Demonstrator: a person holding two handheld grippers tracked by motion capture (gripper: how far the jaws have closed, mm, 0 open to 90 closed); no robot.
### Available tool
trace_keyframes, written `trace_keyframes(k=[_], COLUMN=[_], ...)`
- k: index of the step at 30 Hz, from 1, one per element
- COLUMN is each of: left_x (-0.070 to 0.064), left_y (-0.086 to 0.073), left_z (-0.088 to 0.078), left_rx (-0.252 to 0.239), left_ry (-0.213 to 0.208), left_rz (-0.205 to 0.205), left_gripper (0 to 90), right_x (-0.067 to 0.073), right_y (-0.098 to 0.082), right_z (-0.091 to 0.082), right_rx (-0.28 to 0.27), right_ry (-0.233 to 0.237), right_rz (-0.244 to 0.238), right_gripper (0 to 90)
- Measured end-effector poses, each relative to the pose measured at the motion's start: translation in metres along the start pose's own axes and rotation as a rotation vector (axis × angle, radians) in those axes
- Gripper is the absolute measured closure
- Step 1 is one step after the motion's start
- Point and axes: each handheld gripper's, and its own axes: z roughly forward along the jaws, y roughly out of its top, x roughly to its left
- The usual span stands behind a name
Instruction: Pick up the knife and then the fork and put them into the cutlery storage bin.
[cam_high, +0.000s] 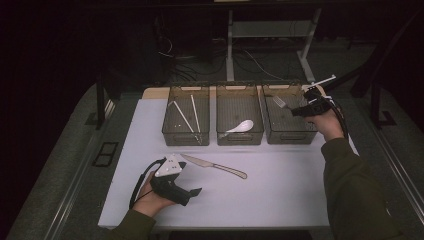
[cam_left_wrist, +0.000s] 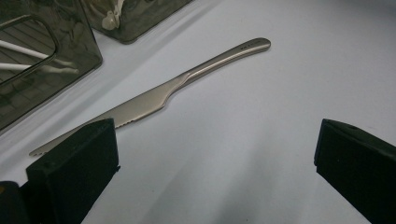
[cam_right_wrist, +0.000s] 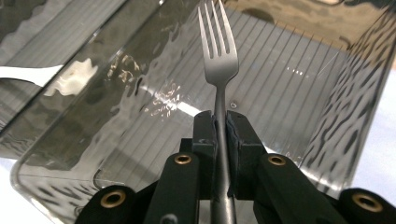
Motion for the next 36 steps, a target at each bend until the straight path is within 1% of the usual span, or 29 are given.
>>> trace_keyframes(k=[4, 5, 6, 7, 9, 10, 11, 13, 14, 16, 17, 18, 19, 20, 22, 24, 25, 26, 27, 28, 29, 30, 31, 32, 34, 35, 36], left_x=[0.001, 0.000, 0.000, 0.000, 0.000, 0.000, 0.000, 0.001, 0.002, 0.005, 0.007, 0.009, 0.012, 0.014, 0.017, 0.019, 0.021, 0.023, 0.024, 0.026, 0.028, 0.030, 0.031, 0.031, 0.034, 0.035, 0.036], left_y=[0.000, 0.000, 0.000, 0.000, 0.000, 0.001, 0.001, 0.003, 0.005, 0.009, 0.012, 0.014, 0.017, 0.020, 0.024, 0.029, 0.031, 0.033, 0.034, 0.037, 0.039, 0.042, 0.043, 0.045, 0.049, 0.051, 0.052], left_z=[0.001, 0.001, 0.000, 0.000, -0.001, -0.001, -0.001, 0.000, 0.000, 0.002, 0.002, 0.003, 0.004, 0.005, 0.007, 0.010, 0.012, 0.014, 0.017, 0.022, 0.026, 0.031, 0.036, 0.041, 0.055, 0.059, 0.067], left_rx=[0.003, 0.003, 0.003, 0.000, -0.003, -0.002, -0.003, -0.004, -0.003, -0.002, 0.002, 0.001, -0.006, -0.012, -0.018, -0.013, -0.002, 0.007, 0.013, 0.021, 0.040, 0.057, 0.064, 0.073, 0.087, 0.094, 0.103], left_ry=[-0.004, -0.004, -0.003, -0.003, -0.003, -0.002, -0.001, 0.001, 0.002, 0.006, 0.011, 0.016, 0.024, 0.030, 0.034, 0.036, 0.035, 0.036, 0.035, 0.019, -0.001, 0.001, -0.005, -0.019, -0.058, -0.077, -0.105], left_rz=[0.001, 0.001, -0.001, -0.002, 0.000, 0.000, 0.000, 0.000, 0.000, 0.003, 0.010, 0.008, 0.003, -0.005, 0.003, 0.020, 0.041, 0.054, 0.061, 0.065, 0.087, 0.114, 0.123, 0.137, 0.161, 0.163, 0.175], left_gripper=[0.0, 0.0, 0.0, 0.0, 0.0, 0.0, 0.0, 0.0, 0.0, 4.4, 6.4, 9.4, 13.4, 15.3, 21.8, 29.4, 33.6, 38.8, 41.9, 43.5, 47.5, 51.2, 51.8, 53.1, 54.8, 55.6, 55.7], right_x=[0.000, 0.000, 0.001, 0.001, 0.002, 0.004, 0.005, 0.009, 0.013, 0.021, 0.026, 0.032, 0.036, 0.043, 0.054, 0.062, 0.069, 0.074, 0.079, 0.082, 0.088, 0.092, 0.096, 0.098, 0.104, 0.107, 0.108], right_y=[0.000, -0.001, -0.001, -0.001, -0.001, 0.000, -0.001, -0.002, -0.004, -0.009, -0.012, -0.016, -0.019, -0.025, -0.035, -0.045, -0.052, -0.058, -0.064, -0.068, -0.075, -0.078, -0.081, -0.083, -0.089, -0.092, -0.094], right_z=[0.006, 0.008, 0.009, 0.008, 0.005, 0.002, -0.002, -0.010, -0.017, -0.029, -0.034, -0.039, -0.042, -0.047, -0.052, -0.054, -0.054, -0.054, -0.053, -0.052, -0.050, -0.049, -0.048, -0.048, -0.049, -0.049, -0.049], right_rx=[0.022, 0.033, 0.027, 0.010, -0.020, -0.032, -0.053, -0.089, -0.113, -0.149, -0.160, -0.173, -0.180, -0.191, -0.206, -0.215, -0.220, -0.218, -0.218, -0.216, -0.211, -0.196, -0.186, -0.185, -0.182, -0.176, -0.173], right_ry=[0.014, 0.026, 0.024, 0.012, 0.029, 0.027, 0.026, 0.050, 0.064, 0.103, 0.127, 0.144, 0.154, 0.157, 0.184, 0.218, 0.238, 0.259, 0.281, 0.296, 0.319, 0.336, 0.337, 0.343, 0.367, 0.379, 0.385], right_rz=[0.018, 0.027, 0.028, 0.027, 0.026, 0.024, 0.016, 0.004, -0.015, -0.040, -0.051, -0.068, -0.085, -0.104, -0.139, -0.165, -0.182, -0.191, -0.200, -0.202, -0.213, -0.221, -0.230, -0.243, -0.249, -0.254, -0.257], right_gripper=[82.1, 75.3, 66.4, 63.2, 53.7, 50.2, 47.8, 45.3, 44.7, 42.0, 41.7, 40.2, 38.0, 36.9, 37.0, 37.0, 37.0, 36.9, 36.9, 36.9, 36.9, 36.9, 36.9, 36.9, 37.0, 37.0, 37.0])
